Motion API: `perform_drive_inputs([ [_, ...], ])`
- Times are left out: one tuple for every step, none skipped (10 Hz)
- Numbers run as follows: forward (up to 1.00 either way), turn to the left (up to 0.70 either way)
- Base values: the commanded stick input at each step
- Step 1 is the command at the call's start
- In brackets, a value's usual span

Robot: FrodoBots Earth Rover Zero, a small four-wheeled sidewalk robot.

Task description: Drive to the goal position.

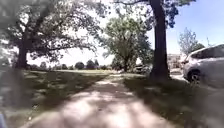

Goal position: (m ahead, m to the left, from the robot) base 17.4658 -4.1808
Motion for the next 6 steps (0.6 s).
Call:
perform_drive_inputs([
  [0.70, 0.35],
  [0.70, 0.33],
  [0.70, 0.28],
  [0.70, 0.22],
  [0.70, 0.17],
  [0.70, 0.11],
])
